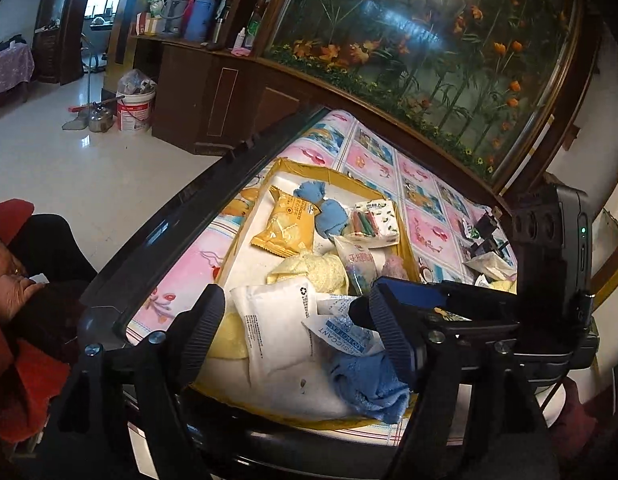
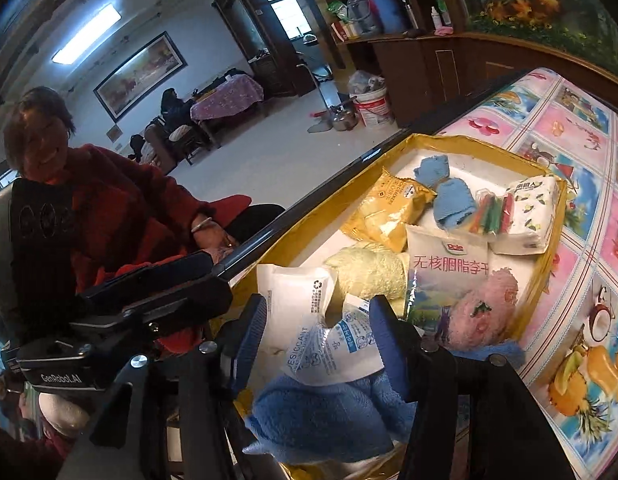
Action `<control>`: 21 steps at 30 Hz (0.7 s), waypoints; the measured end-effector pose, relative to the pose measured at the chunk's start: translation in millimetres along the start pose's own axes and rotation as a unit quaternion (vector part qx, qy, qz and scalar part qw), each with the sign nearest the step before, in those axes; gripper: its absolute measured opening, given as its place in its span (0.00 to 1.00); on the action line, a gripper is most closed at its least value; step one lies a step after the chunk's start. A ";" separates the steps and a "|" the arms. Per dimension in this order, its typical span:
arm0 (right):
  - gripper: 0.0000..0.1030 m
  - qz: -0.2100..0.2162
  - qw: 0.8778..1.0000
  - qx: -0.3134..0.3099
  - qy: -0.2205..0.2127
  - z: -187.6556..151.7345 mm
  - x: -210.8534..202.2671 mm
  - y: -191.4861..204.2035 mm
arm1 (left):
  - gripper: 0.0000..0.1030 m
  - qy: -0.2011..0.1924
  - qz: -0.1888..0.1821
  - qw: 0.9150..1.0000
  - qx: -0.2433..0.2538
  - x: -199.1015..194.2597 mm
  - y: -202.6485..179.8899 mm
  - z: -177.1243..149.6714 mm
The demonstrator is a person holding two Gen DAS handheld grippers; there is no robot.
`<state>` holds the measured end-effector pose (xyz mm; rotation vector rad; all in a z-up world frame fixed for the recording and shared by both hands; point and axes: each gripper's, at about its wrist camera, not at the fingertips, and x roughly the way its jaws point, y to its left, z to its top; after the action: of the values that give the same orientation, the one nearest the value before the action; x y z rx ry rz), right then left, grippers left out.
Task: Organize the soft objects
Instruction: 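Carry the white pouch and blue-print packet into the tray and release both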
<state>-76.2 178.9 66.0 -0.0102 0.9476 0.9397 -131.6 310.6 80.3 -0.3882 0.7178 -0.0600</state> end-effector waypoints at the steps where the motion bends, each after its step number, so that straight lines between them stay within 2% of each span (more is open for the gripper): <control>1: 0.54 0.002 1.000 0.000 -0.004 0.3 -1.7 0.5 | 0.73 -0.005 0.004 1.000 0.002 -1.7 -0.4 0.6; 5: 0.59 -0.016 0.999 0.006 -0.028 -3.3 -20.9 -3.8 | 0.73 -0.030 0.065 0.997 0.030 -4.6 -9.4 -0.4; 9: 0.62 -0.033 0.998 0.017 -0.045 -11.2 -46.0 -17.4 | 0.73 -0.050 0.150 0.985 0.068 -0.7 -24.6 -3.5; 11: 0.64 -0.042 0.998 0.024 -0.051 -17.5 -57.0 -22.7 | 0.73 -0.054 0.174 0.980 0.085 0.5 -33.3 -5.9; 15: 0.69 -0.054 0.996 0.042 -0.063 -31.4 -79.0 -37.7 | 0.73 -0.057 0.188 0.974 0.114 -0.3 -51.1 -9.0; 21: 0.70 -0.076 0.990 0.078 -0.090 -55.0 -117.6 -69.4 | 0.78 -0.061 0.189 0.967 0.157 -1.0 -91.3 -14.2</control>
<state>-93.6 34.4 87.8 0.1316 0.8387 0.7112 -134.4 221.5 104.6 0.0518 0.6372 0.2084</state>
